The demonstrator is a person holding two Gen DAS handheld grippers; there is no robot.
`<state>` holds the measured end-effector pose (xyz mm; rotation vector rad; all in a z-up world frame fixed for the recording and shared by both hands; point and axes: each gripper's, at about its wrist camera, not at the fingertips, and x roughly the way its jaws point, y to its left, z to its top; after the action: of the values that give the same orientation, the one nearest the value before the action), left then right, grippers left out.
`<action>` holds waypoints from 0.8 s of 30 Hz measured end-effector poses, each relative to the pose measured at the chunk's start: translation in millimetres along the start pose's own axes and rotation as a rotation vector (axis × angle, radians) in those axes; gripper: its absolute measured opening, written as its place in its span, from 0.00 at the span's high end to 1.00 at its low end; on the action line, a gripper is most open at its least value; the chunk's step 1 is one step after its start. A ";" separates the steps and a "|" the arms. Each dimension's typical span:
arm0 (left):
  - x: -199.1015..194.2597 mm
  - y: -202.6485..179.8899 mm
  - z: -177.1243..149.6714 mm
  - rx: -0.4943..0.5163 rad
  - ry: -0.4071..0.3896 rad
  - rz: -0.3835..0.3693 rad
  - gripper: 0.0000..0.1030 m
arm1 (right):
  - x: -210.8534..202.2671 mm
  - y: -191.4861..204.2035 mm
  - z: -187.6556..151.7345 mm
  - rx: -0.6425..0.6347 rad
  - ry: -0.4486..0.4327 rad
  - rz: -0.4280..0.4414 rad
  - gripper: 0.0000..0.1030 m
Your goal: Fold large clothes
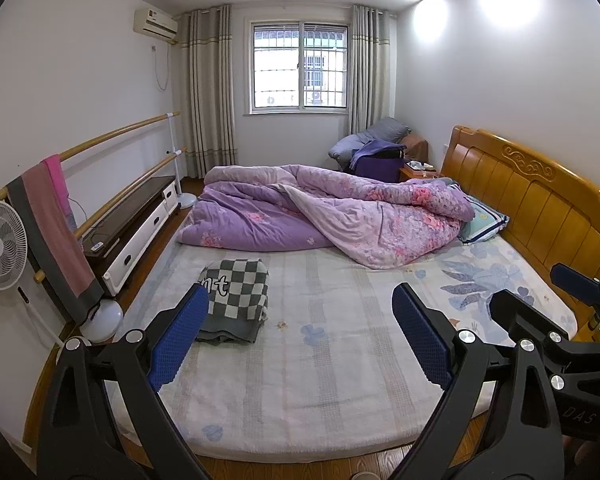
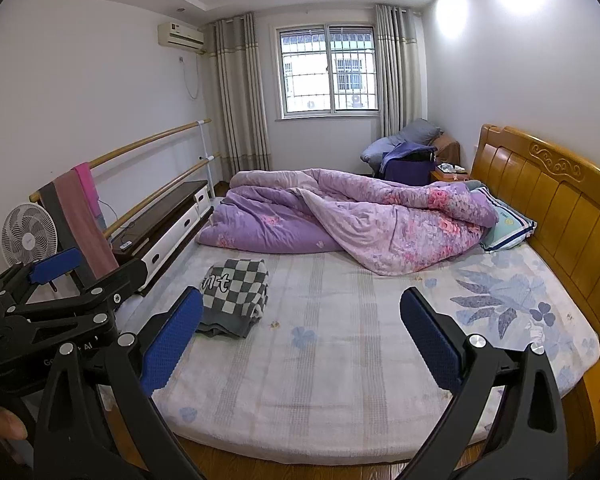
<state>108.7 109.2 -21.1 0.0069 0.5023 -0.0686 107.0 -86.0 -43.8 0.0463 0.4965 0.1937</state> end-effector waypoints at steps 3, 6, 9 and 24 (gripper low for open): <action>1.8 -0.7 1.0 0.002 0.000 0.000 0.09 | 2.0 -0.6 0.2 0.004 0.002 -0.001 0.07; 1.4 -1.5 0.8 0.000 0.000 0.000 0.09 | 2.1 -1.4 0.4 0.002 0.002 -0.001 0.07; 2.0 -1.9 0.2 0.001 0.001 -0.001 0.09 | 2.2 -1.8 0.0 0.006 0.005 0.001 0.07; 16.8 1.0 0.6 0.014 -0.024 -0.004 0.09 | 7.1 -0.3 -1.6 0.014 0.013 -0.006 0.07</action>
<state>123.8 109.1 -28.7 0.0192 0.4778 -0.0762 112.4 -84.9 -48.6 0.0570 0.5112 0.1848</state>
